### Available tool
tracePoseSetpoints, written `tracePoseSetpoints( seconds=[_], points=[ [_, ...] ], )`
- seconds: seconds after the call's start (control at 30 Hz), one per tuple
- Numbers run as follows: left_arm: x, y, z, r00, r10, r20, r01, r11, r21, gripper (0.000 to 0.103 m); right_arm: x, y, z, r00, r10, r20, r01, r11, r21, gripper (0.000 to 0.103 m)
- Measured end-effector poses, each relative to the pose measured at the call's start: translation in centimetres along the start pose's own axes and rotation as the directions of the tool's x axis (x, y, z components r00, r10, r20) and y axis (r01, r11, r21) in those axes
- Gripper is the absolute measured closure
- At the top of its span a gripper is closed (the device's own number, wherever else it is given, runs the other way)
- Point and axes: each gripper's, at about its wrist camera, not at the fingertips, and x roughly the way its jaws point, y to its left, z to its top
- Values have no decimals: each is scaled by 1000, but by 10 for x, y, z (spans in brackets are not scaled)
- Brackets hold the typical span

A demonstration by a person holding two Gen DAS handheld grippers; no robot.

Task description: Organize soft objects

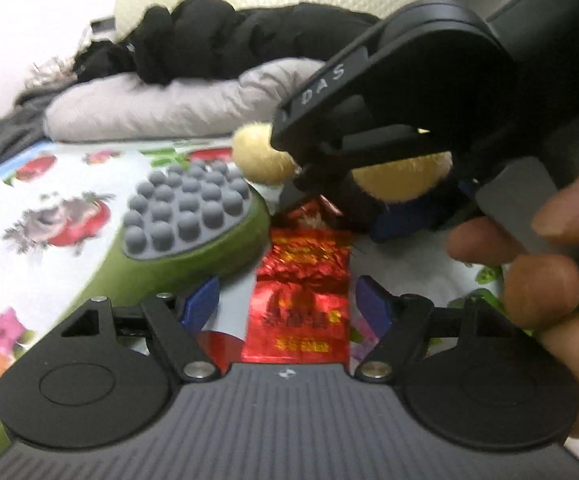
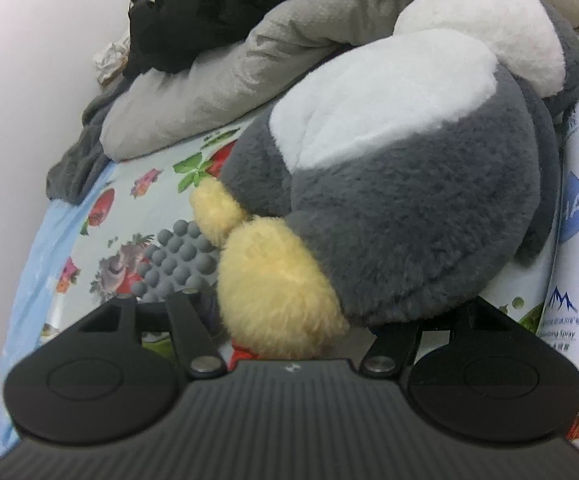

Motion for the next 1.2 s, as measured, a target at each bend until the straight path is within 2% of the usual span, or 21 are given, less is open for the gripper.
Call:
tracePoseSetpoints(
  seconds=[0.1, 0.27, 0.37, 0.53, 0.63, 0.8, 1.07, 1.2],
  points=[
    [6, 2, 1, 1000, -5, -19, 5, 1000, -12, 25, 5, -2, 3, 1000, -2, -11, 1, 1000, -19, 37],
    [13, 5, 3, 1000, -19, -15, 18, 1000, -19, 31, 12, -9, 9, 999, 28, -31, -27, 999, 24, 38],
    [15, 6, 5, 999, -42, -6, 42, 999, -13, 43, 16, -11, 11, 999, 36, -40, -35, 999, 39, 42],
    [16, 8, 8, 998, -65, 5, 66, 998, -26, 44, 20, -15, 15, 997, 56, -54, -52, 997, 58, 62],
    [12, 13, 7, 996, -90, 13, 90, 995, -33, 44, 20, -14, 15, 996, 74, -59, -70, 996, 57, 66],
    [-8, 12, -3, 994, -107, 13, 107, 994, -28, 44, 12, -12, 10, 995, 72, -68, -69, 996, 56, 70],
    [-63, 18, -30, 989, -136, -55, 129, 986, -109, 44, -18, -18, -10, 994, 57, -91, -50, 996, 79, 73],
    [-99, 25, -43, 989, -127, -76, 114, 981, -157, 44, -37, -15, -26, 993, 51, -103, -43, 996, 78, 73]
  ],
)
